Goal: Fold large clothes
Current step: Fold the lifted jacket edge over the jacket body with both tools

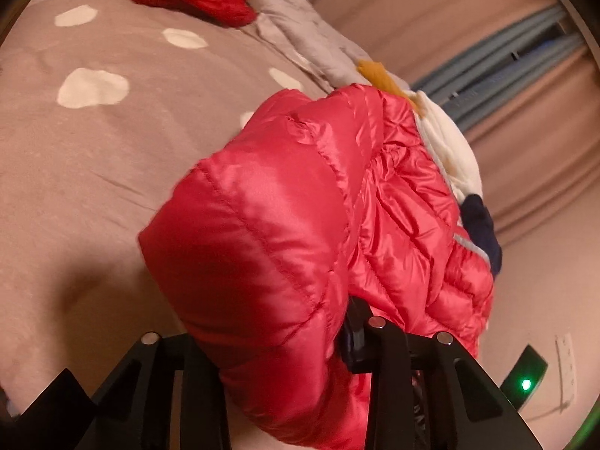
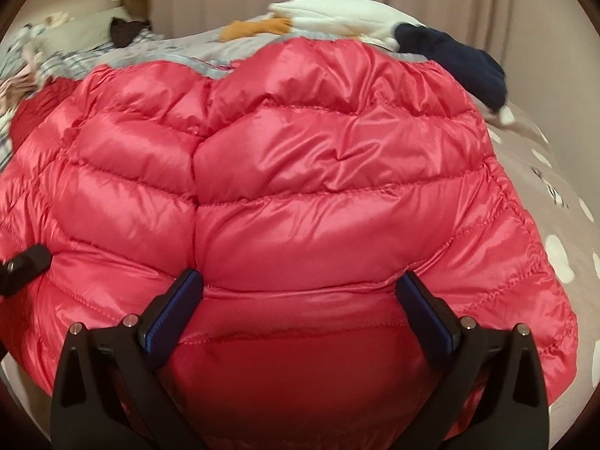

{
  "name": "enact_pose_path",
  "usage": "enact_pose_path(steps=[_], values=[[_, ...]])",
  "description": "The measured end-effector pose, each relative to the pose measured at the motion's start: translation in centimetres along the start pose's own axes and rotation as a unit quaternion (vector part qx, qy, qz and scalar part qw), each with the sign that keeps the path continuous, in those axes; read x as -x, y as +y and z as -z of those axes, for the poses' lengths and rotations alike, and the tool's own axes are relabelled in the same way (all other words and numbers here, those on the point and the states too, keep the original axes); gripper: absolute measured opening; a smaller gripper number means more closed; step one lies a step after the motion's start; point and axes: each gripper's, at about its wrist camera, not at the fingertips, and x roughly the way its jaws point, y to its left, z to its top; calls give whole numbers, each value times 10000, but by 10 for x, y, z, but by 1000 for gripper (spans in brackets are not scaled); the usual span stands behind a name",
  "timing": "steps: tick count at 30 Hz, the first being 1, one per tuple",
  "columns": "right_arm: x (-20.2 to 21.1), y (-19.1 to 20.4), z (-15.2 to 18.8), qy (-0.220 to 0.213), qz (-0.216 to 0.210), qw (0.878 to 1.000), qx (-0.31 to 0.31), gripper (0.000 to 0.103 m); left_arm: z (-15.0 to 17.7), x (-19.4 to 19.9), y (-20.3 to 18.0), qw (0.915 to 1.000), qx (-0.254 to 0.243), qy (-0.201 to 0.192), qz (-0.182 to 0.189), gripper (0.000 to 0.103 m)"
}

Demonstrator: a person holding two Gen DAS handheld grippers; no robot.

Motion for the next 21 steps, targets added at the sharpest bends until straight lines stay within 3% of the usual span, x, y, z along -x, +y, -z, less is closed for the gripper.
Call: enact_pose_path(steps=[2, 5, 8, 11, 18, 21], values=[[0, 10, 3, -70, 193, 9998, 88, 103, -2, -9, 9, 9992, 174, 280, 207, 39], [0, 5, 5, -6, 93, 10000, -8, 103, 4, -26, 26, 9905, 725, 757, 889, 46], [-3, -1, 2, 54, 17, 10000, -32, 103, 6, -32, 31, 9867, 803, 749, 1199, 46], [-3, 1, 2, 21, 64, 10000, -36, 103, 10, -34, 28, 9885, 706, 645, 1175, 45], [-14, -2, -4, 35, 67, 10000, -28, 103, 24, -24, 15, 9958, 486, 341, 697, 41], [-4, -12, -7, -51, -129, 9997, -204, 102, 26, -12, 11, 9980, 289, 232, 521, 41]])
